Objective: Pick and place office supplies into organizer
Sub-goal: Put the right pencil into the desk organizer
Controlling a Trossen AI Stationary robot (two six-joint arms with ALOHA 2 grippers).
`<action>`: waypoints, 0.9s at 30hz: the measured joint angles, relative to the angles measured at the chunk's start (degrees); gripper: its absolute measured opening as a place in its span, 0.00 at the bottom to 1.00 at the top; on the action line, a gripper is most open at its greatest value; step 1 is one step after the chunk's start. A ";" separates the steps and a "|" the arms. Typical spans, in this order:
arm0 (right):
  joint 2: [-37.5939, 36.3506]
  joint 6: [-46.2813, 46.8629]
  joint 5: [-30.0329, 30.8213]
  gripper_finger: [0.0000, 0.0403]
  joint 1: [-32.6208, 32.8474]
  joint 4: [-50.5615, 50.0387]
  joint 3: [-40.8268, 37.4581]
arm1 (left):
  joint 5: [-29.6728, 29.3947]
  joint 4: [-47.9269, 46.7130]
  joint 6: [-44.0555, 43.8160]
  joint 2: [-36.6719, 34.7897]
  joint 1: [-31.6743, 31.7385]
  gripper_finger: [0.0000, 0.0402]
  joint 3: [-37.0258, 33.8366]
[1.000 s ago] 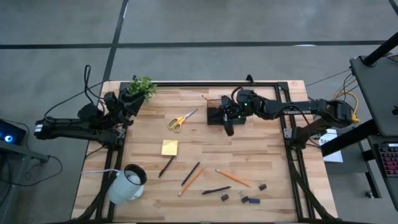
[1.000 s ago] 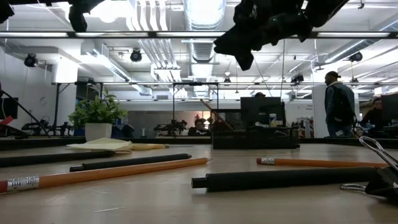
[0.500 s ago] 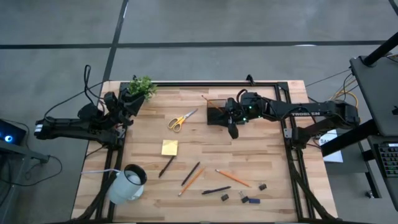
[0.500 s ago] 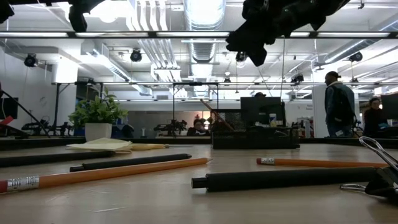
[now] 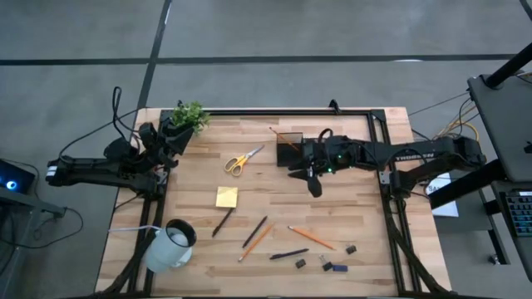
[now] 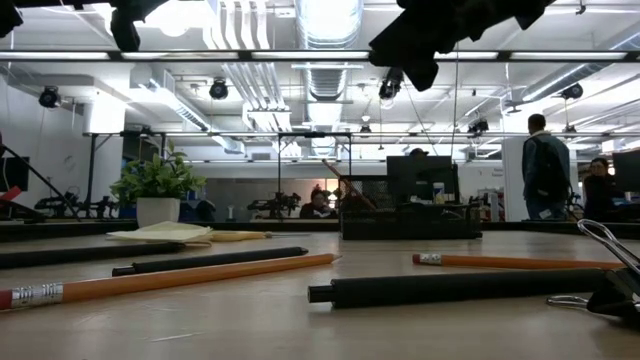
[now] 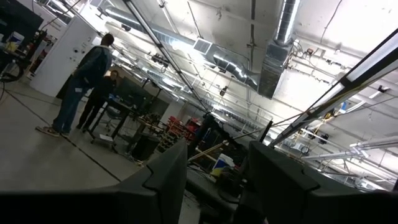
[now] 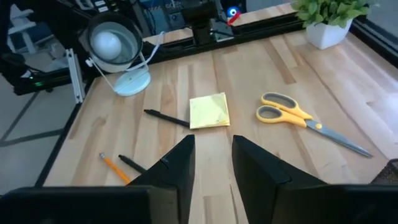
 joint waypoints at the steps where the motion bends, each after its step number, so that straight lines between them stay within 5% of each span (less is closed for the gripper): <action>1: 0.01 0.81 1.06 0.27 0.55 -0.61 0.00 | 0.00 0.00 0.00 0.00 -0.02 0.39 0.00; 10: 0.03 7.83 3.74 0.35 4.49 -3.70 0.02 | 0.00 0.00 0.02 0.00 -0.02 0.39 0.00; 27: 0.18 17.71 9.40 0.36 13.48 -5.41 0.02 | 0.01 -0.02 0.00 0.02 -0.01 0.39 0.00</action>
